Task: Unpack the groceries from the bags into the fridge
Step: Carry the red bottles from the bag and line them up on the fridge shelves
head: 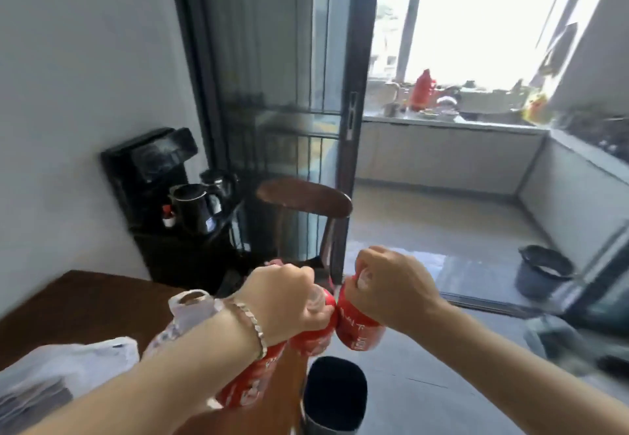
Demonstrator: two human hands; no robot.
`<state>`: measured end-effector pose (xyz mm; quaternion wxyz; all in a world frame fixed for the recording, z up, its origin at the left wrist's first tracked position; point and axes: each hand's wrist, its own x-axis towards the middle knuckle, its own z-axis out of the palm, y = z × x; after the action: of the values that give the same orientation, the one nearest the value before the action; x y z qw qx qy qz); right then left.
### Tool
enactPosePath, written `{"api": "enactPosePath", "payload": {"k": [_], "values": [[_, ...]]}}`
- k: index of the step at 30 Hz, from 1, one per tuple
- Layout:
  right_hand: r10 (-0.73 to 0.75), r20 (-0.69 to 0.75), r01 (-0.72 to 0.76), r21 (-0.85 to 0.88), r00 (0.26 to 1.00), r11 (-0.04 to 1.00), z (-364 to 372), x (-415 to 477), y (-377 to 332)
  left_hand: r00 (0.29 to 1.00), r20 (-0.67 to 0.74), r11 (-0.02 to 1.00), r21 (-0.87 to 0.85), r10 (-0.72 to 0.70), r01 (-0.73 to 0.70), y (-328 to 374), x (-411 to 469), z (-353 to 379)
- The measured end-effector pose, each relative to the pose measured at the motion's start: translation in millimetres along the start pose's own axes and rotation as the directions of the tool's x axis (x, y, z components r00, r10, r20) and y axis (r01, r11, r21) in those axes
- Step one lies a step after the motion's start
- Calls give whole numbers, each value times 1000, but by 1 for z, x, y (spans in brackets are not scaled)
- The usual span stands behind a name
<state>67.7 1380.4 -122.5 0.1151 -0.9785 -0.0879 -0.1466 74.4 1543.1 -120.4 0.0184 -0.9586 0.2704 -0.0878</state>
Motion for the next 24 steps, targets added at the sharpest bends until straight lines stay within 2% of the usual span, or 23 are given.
{"api": "enactPosePath", "payload": {"k": [3,5,8,10,13,19,24], "values": [[178,-61,-182,-76,982,980,-34,-49,88,982,-28,982,24,189,-188,91,54,-3],[299,-103,-307,-79,949,948,-60,-92,148,955,7,955,-19,295,-295,162,86,-2],[408,-129,-419,-69,904,905,-85,-137,207,902,9,902,17,432,-432,236,111,5],[485,-179,-508,-112,856,854,-114,-187,274,882,-67,884,-6,467,-468,322,134,5],[581,-218,-615,-141,784,776,-153,-249,351,823,-92,814,-121,560,-568,427,155,0],[767,-293,-816,-98,571,570,-225,-346,476,721,-157,681,-244,675,-691,607,202,-15],[827,-388,-909,-85,407,407,-267,-390,561,608,-196,540,-308,770,-783,720,250,-38]]}}
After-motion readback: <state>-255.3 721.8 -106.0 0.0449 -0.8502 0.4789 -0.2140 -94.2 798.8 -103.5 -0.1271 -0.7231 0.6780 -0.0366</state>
